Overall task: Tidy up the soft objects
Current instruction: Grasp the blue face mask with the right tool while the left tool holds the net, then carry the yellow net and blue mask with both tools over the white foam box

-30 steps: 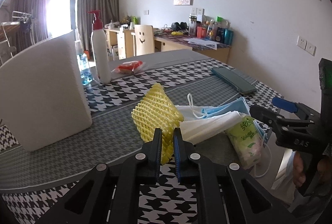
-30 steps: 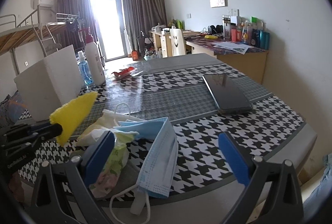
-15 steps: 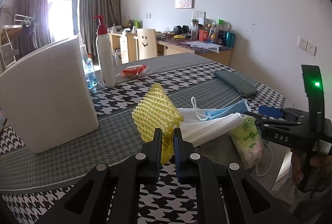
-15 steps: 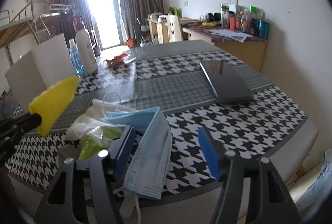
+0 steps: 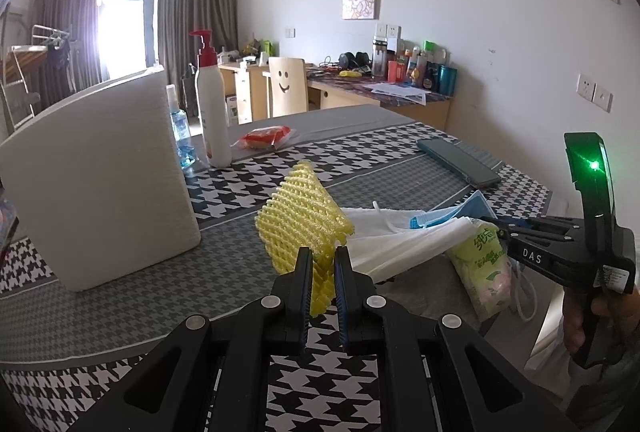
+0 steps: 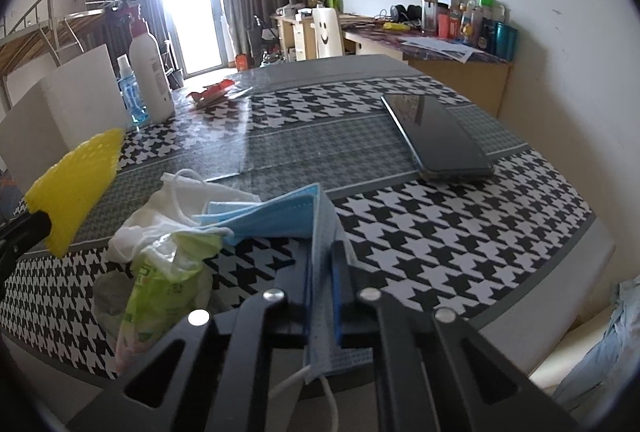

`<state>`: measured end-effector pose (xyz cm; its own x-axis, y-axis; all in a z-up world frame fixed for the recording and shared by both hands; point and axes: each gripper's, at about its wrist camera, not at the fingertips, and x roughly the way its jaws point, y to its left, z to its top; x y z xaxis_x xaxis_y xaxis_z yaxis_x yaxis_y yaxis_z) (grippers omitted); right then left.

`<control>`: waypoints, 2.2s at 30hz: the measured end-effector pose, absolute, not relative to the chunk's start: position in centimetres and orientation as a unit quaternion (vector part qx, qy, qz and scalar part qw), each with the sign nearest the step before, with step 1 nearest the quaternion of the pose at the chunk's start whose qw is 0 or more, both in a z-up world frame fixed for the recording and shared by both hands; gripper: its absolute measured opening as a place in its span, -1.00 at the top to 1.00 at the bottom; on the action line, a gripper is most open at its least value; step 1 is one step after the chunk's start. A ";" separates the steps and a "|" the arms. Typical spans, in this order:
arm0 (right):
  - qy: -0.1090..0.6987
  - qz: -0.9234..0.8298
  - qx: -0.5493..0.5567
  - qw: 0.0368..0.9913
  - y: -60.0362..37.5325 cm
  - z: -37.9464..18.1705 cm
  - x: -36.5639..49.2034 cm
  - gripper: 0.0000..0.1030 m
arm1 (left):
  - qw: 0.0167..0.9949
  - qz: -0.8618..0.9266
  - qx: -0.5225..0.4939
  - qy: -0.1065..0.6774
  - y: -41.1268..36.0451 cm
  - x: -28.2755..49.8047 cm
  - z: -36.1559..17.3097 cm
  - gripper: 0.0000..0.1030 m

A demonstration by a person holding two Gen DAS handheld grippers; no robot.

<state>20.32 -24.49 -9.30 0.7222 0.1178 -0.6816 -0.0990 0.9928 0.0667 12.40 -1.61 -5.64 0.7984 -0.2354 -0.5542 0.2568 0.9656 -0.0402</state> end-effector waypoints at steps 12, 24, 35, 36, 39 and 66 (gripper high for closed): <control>0.326 0.055 0.023 0.943 -24.7 -6.6 19.4 0.88 | 0.953 -0.124 0.013 0.275 -0.8 11.7 -4.5 0.77; 0.276 0.067 0.025 0.959 -24.0 -2.3 18.2 0.88 | 0.962 -0.115 0.012 0.247 0.3 10.6 -2.2 0.77; 0.257 0.095 0.023 0.961 -22.3 -0.4 18.2 0.88 | 0.967 -0.103 0.010 0.235 1.0 10.5 -0.8 0.77; 0.257 0.098 0.022 0.961 -22.1 -0.3 18.3 0.88 | 0.967 -0.101 0.009 0.235 1.0 10.5 -0.7 0.77; 0.252 0.108 0.021 0.961 -21.7 0.0 18.4 0.88 | 0.968 -0.098 0.008 0.233 1.1 10.6 -0.5 0.77; 0.213 0.169 0.030 0.962 -18.8 2.6 20.2 0.88 | 0.976 -0.080 0.022 0.202 2.6 12.3 3.7 0.77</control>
<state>20.16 -18.75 2.63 0.8524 0.3380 -0.3991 -0.3122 0.9411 0.1301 12.33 2.57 3.66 0.9057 -0.1483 -0.3972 0.1657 0.9861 0.0097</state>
